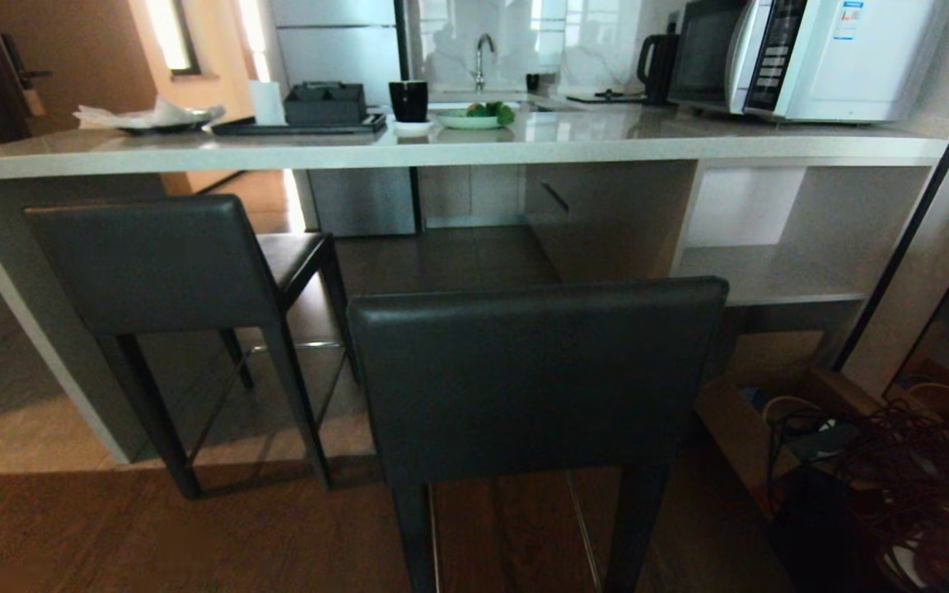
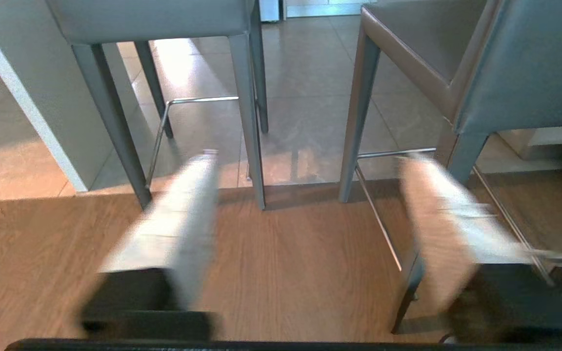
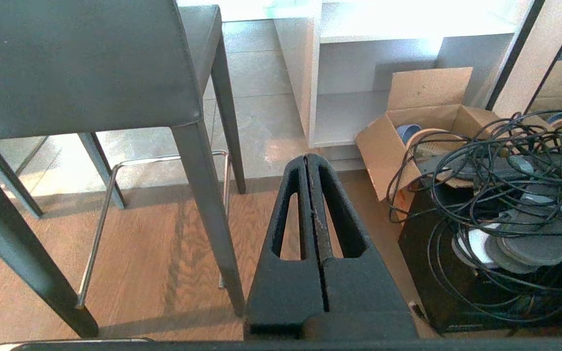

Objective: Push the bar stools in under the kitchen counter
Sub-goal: Pull the gray chair out from under the dining table

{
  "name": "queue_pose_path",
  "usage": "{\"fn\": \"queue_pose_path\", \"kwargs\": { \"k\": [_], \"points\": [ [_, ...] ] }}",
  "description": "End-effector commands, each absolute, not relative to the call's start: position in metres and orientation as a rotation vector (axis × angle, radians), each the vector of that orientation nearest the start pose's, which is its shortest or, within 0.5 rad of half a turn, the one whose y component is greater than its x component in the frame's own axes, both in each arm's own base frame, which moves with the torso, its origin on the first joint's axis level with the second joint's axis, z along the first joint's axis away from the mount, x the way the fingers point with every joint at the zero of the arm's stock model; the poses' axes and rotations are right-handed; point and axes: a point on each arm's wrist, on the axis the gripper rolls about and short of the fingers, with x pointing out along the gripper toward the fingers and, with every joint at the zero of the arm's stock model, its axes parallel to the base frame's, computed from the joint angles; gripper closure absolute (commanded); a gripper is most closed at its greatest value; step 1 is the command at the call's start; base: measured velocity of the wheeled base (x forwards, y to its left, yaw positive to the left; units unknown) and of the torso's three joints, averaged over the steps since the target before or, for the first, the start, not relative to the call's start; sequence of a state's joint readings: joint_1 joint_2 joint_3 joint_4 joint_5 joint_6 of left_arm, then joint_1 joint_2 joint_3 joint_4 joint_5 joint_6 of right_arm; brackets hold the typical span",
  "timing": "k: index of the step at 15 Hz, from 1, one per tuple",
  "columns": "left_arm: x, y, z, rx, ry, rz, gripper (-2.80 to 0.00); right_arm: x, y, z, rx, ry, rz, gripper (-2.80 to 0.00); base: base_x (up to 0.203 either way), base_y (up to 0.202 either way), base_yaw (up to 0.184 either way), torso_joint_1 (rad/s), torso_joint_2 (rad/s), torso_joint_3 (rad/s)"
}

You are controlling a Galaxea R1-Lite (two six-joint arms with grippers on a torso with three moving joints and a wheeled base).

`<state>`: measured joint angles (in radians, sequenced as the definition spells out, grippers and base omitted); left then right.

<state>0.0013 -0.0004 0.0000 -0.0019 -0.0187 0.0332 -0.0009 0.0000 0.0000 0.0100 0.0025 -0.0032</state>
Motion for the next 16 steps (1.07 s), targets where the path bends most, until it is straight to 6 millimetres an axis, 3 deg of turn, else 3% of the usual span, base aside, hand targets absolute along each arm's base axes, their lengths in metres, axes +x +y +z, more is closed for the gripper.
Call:
{"fn": "queue_pose_path", "kwargs": {
  "k": [1,16],
  "points": [
    [-0.0227,-0.0005,0.0757,0.034,0.000,-0.016,0.00,-0.0227,0.0001,0.0740,-0.003,0.011,0.002,0.00,0.000,0.000,0.000,0.000,0.00,0.000],
    [-0.0227,0.0000,0.0761,0.003,-0.005,0.002,0.00,-0.0226,0.0000,0.0741,0.020,0.012,0.000,0.00,0.000,0.000,0.000,0.000,0.00,0.000]
  ]
}}
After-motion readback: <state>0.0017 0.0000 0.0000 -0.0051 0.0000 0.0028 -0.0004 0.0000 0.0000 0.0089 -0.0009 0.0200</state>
